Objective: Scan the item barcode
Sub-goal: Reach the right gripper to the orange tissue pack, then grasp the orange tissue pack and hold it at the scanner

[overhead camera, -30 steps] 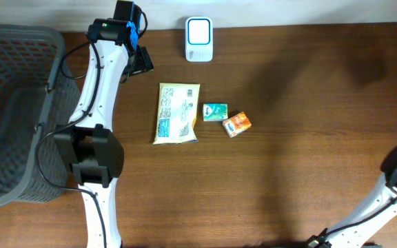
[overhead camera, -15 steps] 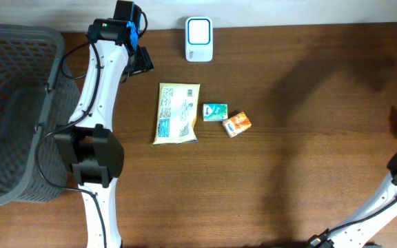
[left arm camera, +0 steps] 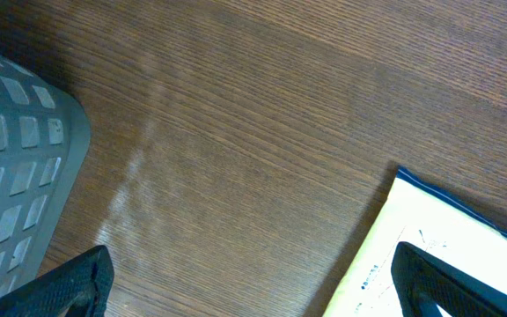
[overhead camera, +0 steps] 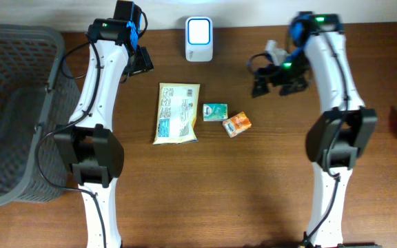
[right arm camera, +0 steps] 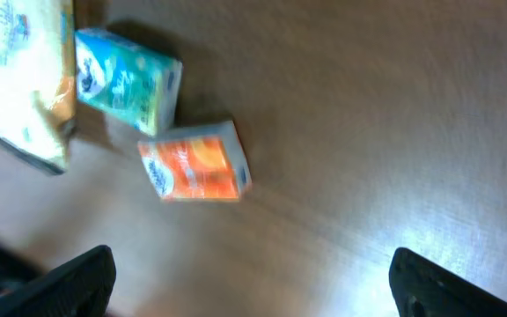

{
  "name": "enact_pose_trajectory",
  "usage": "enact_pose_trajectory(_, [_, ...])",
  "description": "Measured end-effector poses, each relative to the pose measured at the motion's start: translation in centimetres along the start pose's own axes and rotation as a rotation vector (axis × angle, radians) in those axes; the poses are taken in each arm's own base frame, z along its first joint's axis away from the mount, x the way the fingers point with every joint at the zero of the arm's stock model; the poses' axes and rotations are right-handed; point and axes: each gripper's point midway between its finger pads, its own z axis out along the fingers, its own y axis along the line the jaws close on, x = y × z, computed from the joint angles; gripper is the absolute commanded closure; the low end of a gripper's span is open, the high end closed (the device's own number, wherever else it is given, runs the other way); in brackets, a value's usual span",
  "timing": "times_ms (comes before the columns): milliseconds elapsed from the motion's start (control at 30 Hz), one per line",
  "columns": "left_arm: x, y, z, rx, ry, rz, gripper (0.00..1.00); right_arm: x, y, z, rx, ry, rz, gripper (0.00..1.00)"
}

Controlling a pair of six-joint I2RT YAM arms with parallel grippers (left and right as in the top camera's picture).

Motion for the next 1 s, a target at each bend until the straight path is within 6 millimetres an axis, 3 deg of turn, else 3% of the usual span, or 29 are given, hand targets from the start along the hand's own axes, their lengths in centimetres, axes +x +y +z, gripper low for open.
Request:
enact_pose_trajectory(133, [0.0, 0.0, 0.0, 0.000, 0.000, 0.000, 0.01, -1.9, 4.5, 2.3, 0.083, -0.010, -0.198, 0.14])
enact_pose_trajectory(167, [0.0, 0.0, 0.0, 0.000, 0.000, 0.000, 0.01, -2.3, 5.3, 2.8, 0.090, -0.018, -0.239, 0.30])
enact_pose_trajectory(200, [0.0, 0.0, 0.0, 0.000, 0.000, 0.000, 0.01, -2.7, 6.1, 3.6, 0.096, -0.023, -0.279, 0.33])
enact_pose_trajectory(300, [0.0, 0.0, 0.0, 0.000, 0.000, 0.000, 0.01, -2.3, 6.5, 6.1, 0.096, 0.008, -0.311, 0.39])
enact_pose_trajectory(433, [0.0, 0.0, 0.0, 0.000, -0.001, 0.000, 0.01, 0.9, 4.7, 10.4, 0.086, 0.126, -0.279, 0.39])
enact_pose_trajectory(500, [0.0, 0.0, 0.0, 0.000, 0.000, 0.000, 0.01, 1.7, 4.5, 10.9, 0.081, 0.155, -0.269, 0.39])
enact_pose_trajectory(567, [0.0, 0.0, 0.0, 0.000, 0.000, 0.000, 0.01, 2.8, 4.6, 10.7, 0.074, 0.198, -0.248, 0.39])
enact_pose_trajectory(733, [0.0, 0.0, 0.0, 0.000, 0.001, 0.001, 0.01, 9.6, 5.6, 8.4, 0.039, 0.481, -0.093, 0.28])
enact_pose_trajectory(833, [0.0, 0.0, 0.0, 0.000, 0.000, 0.000, 0.01, 9.4, 5.1, 8.4, 0.070, 0.474, -0.087, 0.28])
enact_pose_trajectory(933, [0.0, 0.0, 0.0, 0.000, -0.001, 0.000, 0.01, 5.0, 3.2, 9.6, 0.164, 0.301, -0.186, 0.29])
enact_pose_trajectory(1000, [0.0, 0.0, 0.0, 0.000, 0.000, 0.000, 0.01, 3.7, 3.0, 9.9, 0.172, 0.252, -0.241, 0.29])
